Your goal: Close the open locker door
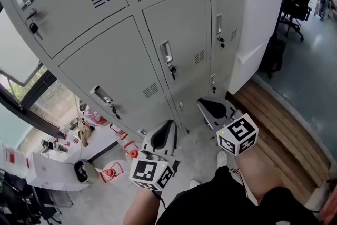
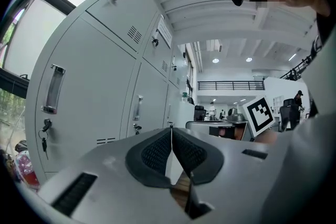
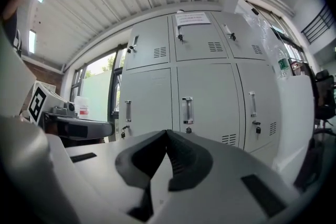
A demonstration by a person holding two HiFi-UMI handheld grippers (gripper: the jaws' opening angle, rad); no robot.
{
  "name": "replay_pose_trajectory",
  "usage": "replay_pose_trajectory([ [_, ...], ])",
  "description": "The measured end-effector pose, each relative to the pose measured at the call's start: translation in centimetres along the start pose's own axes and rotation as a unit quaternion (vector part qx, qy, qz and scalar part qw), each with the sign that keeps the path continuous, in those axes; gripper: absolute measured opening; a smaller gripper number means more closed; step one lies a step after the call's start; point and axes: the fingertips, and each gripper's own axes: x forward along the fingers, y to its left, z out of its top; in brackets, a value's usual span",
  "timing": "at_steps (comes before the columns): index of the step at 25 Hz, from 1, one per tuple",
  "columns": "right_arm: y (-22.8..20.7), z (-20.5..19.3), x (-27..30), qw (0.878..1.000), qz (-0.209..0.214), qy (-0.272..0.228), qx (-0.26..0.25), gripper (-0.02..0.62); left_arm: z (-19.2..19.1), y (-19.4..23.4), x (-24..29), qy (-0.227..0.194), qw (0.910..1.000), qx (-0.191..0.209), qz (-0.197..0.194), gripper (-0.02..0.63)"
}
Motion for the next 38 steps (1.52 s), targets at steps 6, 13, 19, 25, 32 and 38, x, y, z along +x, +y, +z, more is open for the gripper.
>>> replay_pose_trajectory([
  [6, 1.3, -0.8, -1.8, 1.0, -0.004, 0.005, 0.006, 0.054, -0.4, -0.7, -0.7, 0.0, 0.9999, 0.007, -0.007, 0.02],
  [13, 1.2, -1.0, -2.5, 1.0, -0.005, 0.008, 0.005, 0.054, -0.5, -0.8, -0.2, -0.001, 1.0, 0.001, -0.007, 0.02],
  [19, 1.2, -1.0, -2.6, 1.0, 0.001, 0.008, 0.006, 0.054, -0.7, -1.1, 0.2, 0.001, 1.0, -0.001, -0.006, 0.02],
  [25, 1.5, -1.0, -2.8, 1.0, 0.007, 0.008, 0.005, 0.054, -0.6, -1.2, 0.2, -0.001, 1.0, 0.0, -0.004, 0.02],
  [32, 1.7, -0.9, -3.1, 1.0, 0.005, 0.007, 0.004, 0.054, -0.6, -1.4, 0.0, -0.001, 1.0, 0.0, -0.006, 0.02],
  [38, 2.1, -0.8, -3.4, 1.0, 0.004, 0.005, 0.002, 0.054, -0.6, -1.5, -0.4, -0.001, 1.0, 0.002, -0.008, 0.02],
])
